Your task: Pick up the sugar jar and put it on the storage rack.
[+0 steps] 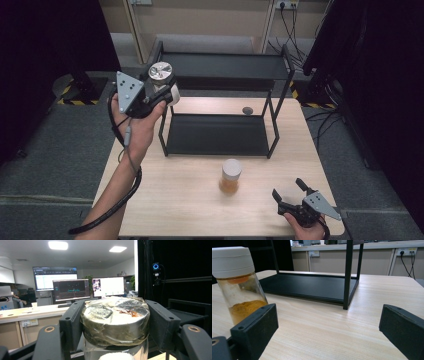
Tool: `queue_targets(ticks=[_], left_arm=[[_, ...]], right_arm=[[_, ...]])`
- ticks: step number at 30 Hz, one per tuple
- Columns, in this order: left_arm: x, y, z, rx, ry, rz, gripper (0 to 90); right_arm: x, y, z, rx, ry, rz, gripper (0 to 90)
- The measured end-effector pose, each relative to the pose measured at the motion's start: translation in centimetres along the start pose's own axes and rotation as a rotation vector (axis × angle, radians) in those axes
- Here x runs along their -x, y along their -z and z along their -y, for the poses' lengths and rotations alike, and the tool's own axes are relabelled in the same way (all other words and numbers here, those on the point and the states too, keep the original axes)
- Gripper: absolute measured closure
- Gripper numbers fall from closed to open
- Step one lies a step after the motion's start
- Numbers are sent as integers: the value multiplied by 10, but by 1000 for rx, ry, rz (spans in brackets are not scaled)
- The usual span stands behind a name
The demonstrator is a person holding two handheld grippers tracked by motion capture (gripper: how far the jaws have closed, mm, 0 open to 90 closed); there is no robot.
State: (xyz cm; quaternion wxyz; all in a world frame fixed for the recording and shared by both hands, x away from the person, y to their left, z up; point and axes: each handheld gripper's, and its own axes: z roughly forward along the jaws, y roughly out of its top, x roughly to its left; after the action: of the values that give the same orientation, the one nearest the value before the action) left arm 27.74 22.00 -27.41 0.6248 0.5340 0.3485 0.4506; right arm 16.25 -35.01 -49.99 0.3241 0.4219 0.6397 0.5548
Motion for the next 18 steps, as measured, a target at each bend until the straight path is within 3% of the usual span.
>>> queue_targets(ticks=[18], left_arm=[[-5, -21, -9, 15, -24, -39, 351]], right_arm=[[0, 0, 0, 0, 2, 0, 25]])
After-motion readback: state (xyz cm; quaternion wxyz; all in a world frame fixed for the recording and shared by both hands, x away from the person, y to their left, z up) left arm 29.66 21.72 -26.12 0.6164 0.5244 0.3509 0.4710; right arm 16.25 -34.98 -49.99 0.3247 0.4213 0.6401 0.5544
